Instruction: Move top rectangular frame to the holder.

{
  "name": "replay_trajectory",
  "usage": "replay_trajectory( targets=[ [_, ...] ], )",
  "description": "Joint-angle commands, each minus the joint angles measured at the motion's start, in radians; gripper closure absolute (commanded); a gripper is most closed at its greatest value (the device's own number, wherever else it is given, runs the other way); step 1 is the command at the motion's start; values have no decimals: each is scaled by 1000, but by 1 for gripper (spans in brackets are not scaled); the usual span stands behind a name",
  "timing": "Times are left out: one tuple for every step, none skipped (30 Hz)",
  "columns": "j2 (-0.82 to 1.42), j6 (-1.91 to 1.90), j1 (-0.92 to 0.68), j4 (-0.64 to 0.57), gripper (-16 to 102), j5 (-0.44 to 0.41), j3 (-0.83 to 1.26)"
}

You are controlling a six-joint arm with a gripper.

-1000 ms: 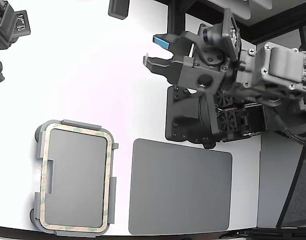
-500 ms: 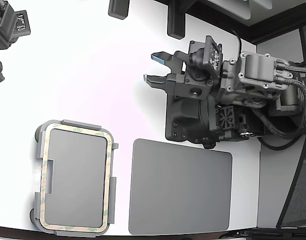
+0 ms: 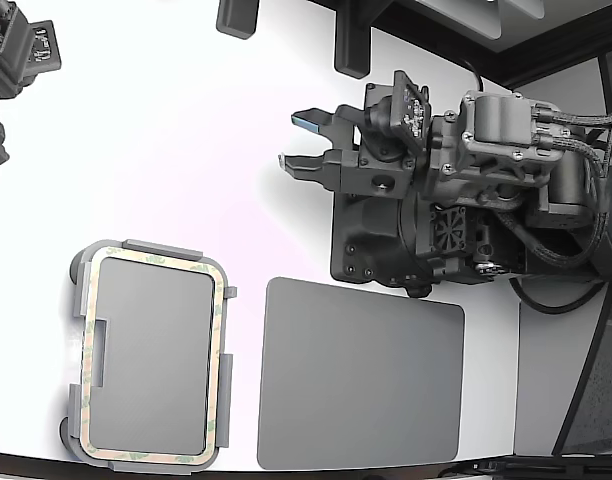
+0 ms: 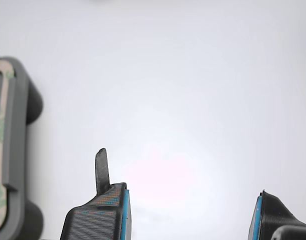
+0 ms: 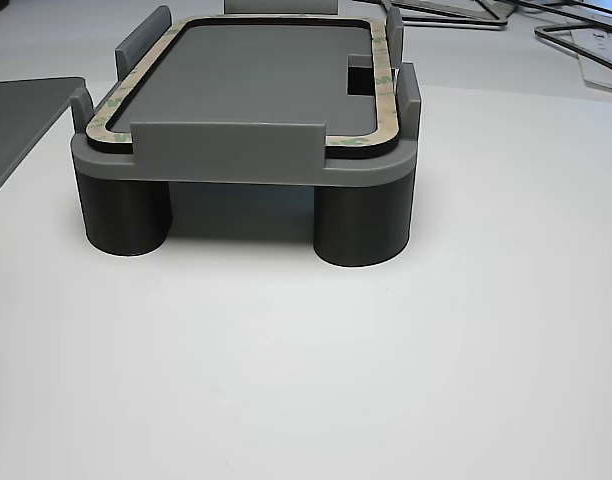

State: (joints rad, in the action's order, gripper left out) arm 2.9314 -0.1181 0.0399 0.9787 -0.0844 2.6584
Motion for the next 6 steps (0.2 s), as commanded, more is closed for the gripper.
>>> replay_trajectory(
  targets=[
    [23,2,17,-8,-14,-2,-21],
    [23,2,17,-8,-14,-2,-21],
    [23,2,17,-8,-14,-2,-21],
    [23,2,17,-8,-14,-2,-21],
    [23,2,17,-8,-14,-2,-21],
    [23,2,17,-8,-14,-2,-21]
  ],
)
